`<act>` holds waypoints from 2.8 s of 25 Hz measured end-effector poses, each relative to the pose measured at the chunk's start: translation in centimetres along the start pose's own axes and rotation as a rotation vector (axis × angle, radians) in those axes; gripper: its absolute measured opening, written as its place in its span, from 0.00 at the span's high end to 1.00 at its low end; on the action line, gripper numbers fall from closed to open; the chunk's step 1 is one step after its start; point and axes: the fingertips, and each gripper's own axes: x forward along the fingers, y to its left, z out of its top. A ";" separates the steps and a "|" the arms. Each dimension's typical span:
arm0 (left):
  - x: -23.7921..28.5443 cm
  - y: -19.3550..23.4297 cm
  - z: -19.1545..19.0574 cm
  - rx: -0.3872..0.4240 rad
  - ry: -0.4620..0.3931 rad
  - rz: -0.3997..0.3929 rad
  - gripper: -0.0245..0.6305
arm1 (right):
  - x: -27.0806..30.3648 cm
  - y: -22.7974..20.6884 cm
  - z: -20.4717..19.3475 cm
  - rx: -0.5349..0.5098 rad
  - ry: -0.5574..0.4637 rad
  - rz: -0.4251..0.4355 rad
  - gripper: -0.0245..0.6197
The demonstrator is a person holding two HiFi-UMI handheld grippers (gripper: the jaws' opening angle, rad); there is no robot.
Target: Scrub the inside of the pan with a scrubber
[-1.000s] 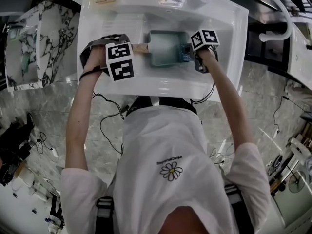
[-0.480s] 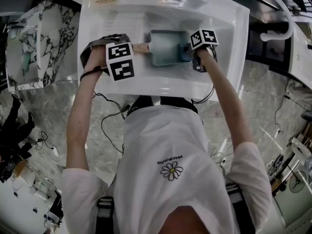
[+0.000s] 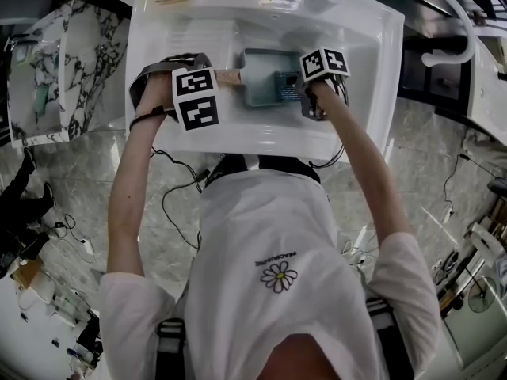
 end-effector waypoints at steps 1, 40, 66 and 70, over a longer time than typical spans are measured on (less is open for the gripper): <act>0.0 0.0 0.0 -0.002 -0.001 0.000 0.75 | 0.1 0.9 0.0 0.004 -0.002 0.026 0.86; 1.5 -0.5 0.3 -0.011 -0.031 -0.006 0.75 | -6.8 6.4 2.2 -0.268 -0.264 -0.040 0.86; 4.3 -0.6 1.7 -0.082 -0.051 0.015 0.74 | -9.4 4.4 -4.3 -0.252 -0.420 -0.166 0.86; 3.5 -0.3 1.6 -0.132 -0.080 0.005 0.67 | -9.9 4.8 -4.0 -0.254 -0.440 -0.161 0.86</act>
